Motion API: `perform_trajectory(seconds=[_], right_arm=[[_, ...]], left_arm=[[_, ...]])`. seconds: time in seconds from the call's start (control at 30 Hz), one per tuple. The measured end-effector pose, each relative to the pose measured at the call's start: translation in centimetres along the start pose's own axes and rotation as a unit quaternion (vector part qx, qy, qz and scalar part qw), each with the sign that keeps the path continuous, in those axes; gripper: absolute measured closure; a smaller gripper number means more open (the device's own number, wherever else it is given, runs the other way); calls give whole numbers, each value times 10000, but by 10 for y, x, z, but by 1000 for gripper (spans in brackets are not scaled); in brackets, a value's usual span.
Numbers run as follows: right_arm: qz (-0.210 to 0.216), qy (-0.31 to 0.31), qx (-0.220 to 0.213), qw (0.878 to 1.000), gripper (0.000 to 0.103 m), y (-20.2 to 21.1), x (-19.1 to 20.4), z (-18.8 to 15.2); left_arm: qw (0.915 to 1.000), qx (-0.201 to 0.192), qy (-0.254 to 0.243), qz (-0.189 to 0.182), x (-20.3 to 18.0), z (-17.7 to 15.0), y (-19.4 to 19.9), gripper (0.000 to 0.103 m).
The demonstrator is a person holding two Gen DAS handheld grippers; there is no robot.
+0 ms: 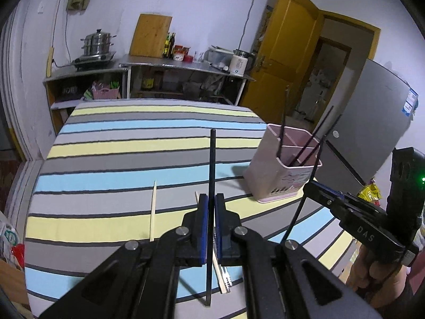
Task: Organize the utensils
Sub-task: 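Lift both held black chopsticks upright off the cloth, then carry both black chopsticks over the pink basket and lower them in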
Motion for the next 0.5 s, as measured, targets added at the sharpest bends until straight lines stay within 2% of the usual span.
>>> perform_trajectory(seconds=[0.2,0.5], right_arm=[[-56,15,-174,9998,97,22,-3,7],[-167,-60,-399,9990,97,44,-13,18]], left_arm=[[9998,-128,-142,-95,-11,12,12,98],[9986,-231,-310,-361,-39,34,10,98]])
Point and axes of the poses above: each gripper's, at about its wrist camera, not at the fingertips, and y roughly against the way its jaws point, x to its left, z to its top, the point moved 4 cm from there along -y, roughly the way its jaws point, and after that the axes turned 13 degrees about -x, right-handed, at the moved point
